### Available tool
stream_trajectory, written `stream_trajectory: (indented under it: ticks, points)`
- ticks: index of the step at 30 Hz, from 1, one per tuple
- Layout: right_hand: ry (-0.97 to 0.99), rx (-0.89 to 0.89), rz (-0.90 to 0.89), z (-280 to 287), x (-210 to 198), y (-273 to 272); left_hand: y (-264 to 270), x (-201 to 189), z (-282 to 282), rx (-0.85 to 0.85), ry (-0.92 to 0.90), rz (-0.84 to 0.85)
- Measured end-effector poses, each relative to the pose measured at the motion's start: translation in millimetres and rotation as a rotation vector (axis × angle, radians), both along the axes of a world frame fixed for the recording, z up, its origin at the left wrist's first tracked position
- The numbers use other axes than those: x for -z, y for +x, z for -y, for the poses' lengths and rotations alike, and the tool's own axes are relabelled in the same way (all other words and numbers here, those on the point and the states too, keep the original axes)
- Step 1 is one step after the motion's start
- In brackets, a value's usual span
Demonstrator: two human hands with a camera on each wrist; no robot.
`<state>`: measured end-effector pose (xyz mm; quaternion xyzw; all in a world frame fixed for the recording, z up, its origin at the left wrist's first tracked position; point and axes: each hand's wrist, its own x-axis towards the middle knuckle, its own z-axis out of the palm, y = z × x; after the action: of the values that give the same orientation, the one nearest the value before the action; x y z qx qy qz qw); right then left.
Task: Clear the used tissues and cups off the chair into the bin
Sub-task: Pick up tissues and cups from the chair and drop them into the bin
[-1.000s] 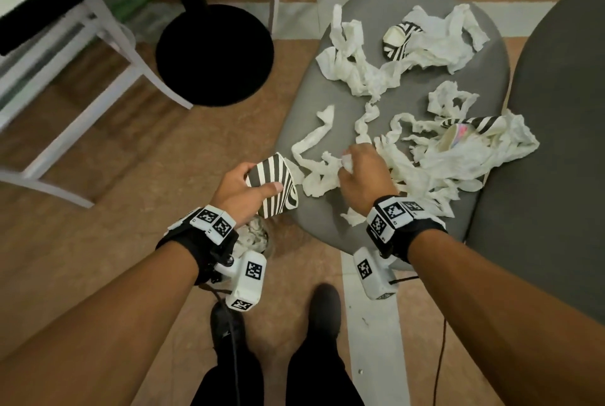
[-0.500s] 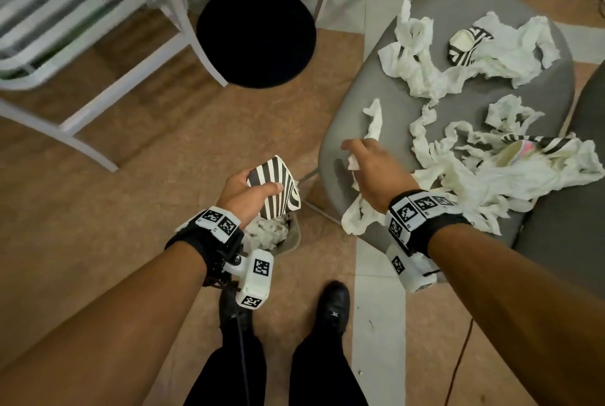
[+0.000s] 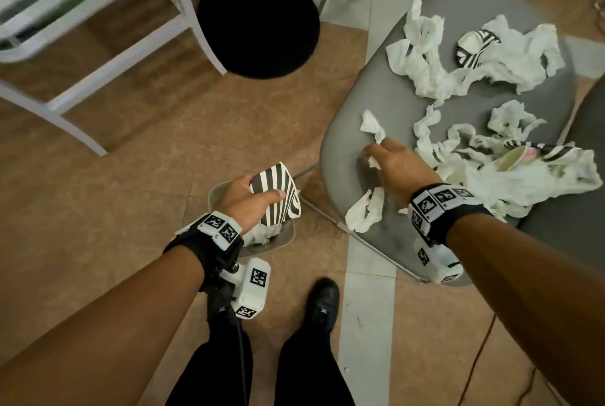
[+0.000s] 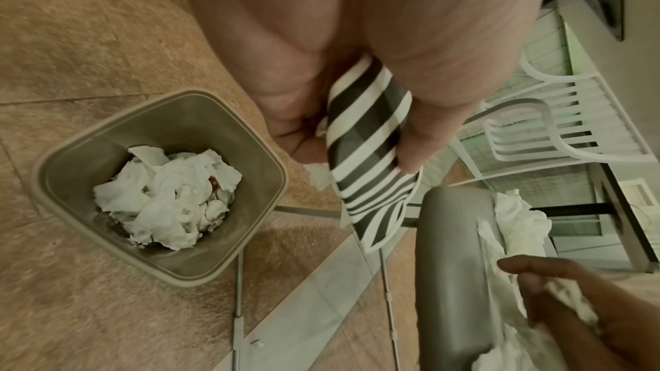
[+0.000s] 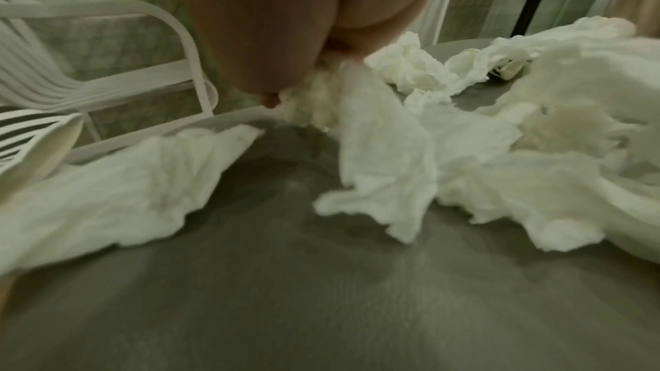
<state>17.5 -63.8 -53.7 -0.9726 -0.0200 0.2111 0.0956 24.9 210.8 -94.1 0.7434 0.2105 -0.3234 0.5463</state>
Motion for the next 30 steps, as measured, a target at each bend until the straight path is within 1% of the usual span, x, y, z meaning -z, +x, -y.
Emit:
stream_trajectory:
  ticks: [2, 4, 5, 6, 10, 14, 16, 17, 19, 21, 24, 25, 26, 27, 30]
  points:
    - [-0.036, 0.078, 0.079, 2, -9, 1, 0, -3, 4, 0.0, -0.012, 0.006]
    - [-0.099, 0.141, 0.218, 0, -22, 2, 0, -6, 9, -0.004, -0.019, 0.015]
    - [-0.131, 0.153, 0.248, -3, -32, 3, 1, -8, 11, -0.011, -0.024, 0.019]
    - [-0.116, 0.178, 0.259, -9, -41, 5, 2, -9, 13, -0.019, -0.026, 0.02]
    - [0.171, 0.303, 0.311, -37, -60, 23, 8, -15, 18, -0.049, -0.062, 0.016]
    - [0.534, 0.505, 0.411, -84, -68, 42, 12, -10, 7, -0.1, -0.083, 0.0]
    - [0.713, 0.595, 0.372, -114, -69, 47, 12, -3, -8, -0.109, -0.042, -0.003]
    - [0.79, 0.634, 0.291, -128, -65, 48, 12, 3, -16, -0.116, -0.014, -0.013]
    - [0.85, 0.67, 0.054, -157, -46, 47, 9, 17, -34, -0.137, 0.041, -0.038]
    - [0.795, 0.683, -0.116, -179, -10, 40, 4, 35, -53, -0.145, 0.098, -0.053]
    - [0.614, 0.628, -0.247, -197, 46, 25, -6, 70, -76, -0.043, 0.188, -0.053]
    - [0.568, 0.63, -0.286, -201, 66, 18, -10, 85, -83, 0.013, 0.228, -0.043]
    - [0.537, 0.67, -0.313, -201, 85, 10, -14, 97, -88, 0.072, 0.264, -0.034]
    - [0.537, 0.724, -0.343, -202, 102, 2, -17, 110, -91, 0.12, 0.294, -0.013]
    - [0.694, 0.839, -0.38, -208, 149, -9, -23, 138, -91, 0.231, 0.368, 0.04]
